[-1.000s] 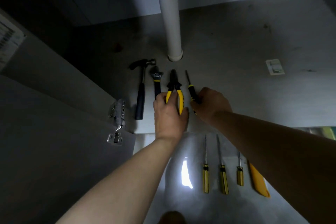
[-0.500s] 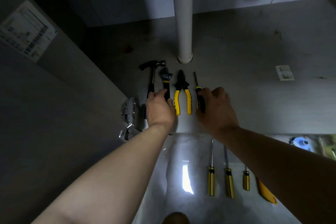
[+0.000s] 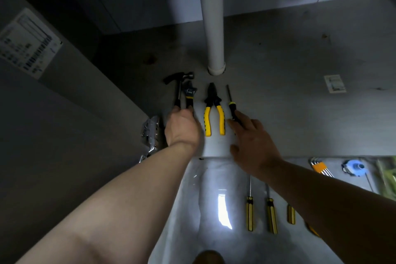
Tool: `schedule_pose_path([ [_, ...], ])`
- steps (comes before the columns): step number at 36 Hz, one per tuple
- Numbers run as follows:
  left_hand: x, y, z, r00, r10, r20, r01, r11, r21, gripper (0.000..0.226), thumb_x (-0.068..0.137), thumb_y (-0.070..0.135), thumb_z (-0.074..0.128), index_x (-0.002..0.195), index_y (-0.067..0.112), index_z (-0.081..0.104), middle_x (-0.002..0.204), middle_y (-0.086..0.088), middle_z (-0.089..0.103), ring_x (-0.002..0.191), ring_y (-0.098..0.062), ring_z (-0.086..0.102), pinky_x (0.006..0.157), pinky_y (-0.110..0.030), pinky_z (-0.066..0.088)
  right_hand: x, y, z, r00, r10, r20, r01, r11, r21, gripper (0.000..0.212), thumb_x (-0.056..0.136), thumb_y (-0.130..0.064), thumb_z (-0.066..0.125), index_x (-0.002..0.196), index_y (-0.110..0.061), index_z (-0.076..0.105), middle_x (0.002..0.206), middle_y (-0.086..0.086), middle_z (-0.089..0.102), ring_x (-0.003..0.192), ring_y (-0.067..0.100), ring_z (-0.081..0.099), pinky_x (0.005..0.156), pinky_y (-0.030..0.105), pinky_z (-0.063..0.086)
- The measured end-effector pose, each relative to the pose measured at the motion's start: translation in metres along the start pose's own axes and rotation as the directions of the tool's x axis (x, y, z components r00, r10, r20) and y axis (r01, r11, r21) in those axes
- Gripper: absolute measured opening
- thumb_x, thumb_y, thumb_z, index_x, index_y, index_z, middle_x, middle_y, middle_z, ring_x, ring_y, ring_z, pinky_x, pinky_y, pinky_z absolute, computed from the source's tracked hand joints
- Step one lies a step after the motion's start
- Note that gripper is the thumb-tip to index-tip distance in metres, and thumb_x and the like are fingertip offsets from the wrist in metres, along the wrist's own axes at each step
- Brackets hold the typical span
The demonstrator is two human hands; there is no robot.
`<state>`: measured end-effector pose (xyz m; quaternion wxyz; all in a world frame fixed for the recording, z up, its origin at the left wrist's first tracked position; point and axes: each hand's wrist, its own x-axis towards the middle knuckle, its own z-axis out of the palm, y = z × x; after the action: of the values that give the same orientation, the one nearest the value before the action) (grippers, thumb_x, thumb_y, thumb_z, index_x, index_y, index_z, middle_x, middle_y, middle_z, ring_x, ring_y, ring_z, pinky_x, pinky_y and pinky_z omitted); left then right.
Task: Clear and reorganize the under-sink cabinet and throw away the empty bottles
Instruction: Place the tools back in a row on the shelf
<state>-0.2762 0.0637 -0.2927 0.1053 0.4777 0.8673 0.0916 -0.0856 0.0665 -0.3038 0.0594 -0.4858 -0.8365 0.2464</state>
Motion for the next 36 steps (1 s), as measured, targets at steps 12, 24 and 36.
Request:
schedule_pose_path([
  [12,-0.002,-0.004,0.001,1.000,0.012,-0.011,-0.012,1.000,0.019,0.030,0.103,0.021,0.049,0.128,0.017,0.065,0.122,-0.014,0.054,0.109,-0.036,0.059,0.081,-0.039,0.048,0.001,0.002,0.000,0.999,0.007,-0.046,-0.005,0.998,0.063,0.067,0.088,-0.018,0.058,0.150,-0.023,0.036,0.162,-0.004,0.020,0.134,0.024,0.031,0.103,0.043,0.046],
  [24,-0.008,-0.002,0.005,0.996,-0.019,-0.084,0.014,0.997,-0.070,0.031,0.098,0.013,0.051,0.127,0.016,0.064,0.126,-0.016,0.053,0.117,-0.035,0.050,0.090,-0.040,0.048,0.006,0.004,-0.006,0.993,0.107,-0.059,-0.091,0.970,0.227,0.054,0.092,-0.003,0.052,0.141,-0.025,0.049,0.126,0.006,0.042,0.119,0.024,0.043,0.100,0.041,0.048],
  [36,-0.035,0.028,0.030,0.962,0.269,-0.038,-0.272,0.954,-0.128,0.067,0.092,0.039,0.063,0.154,0.033,0.038,0.141,-0.010,0.036,0.129,-0.031,0.038,0.105,-0.041,0.043,0.018,0.003,-0.008,0.990,0.100,-0.104,-0.073,0.967,0.243,0.043,0.089,-0.006,0.055,0.129,-0.021,0.061,0.116,0.011,0.048,0.105,0.036,0.055,0.089,0.037,0.050],
])
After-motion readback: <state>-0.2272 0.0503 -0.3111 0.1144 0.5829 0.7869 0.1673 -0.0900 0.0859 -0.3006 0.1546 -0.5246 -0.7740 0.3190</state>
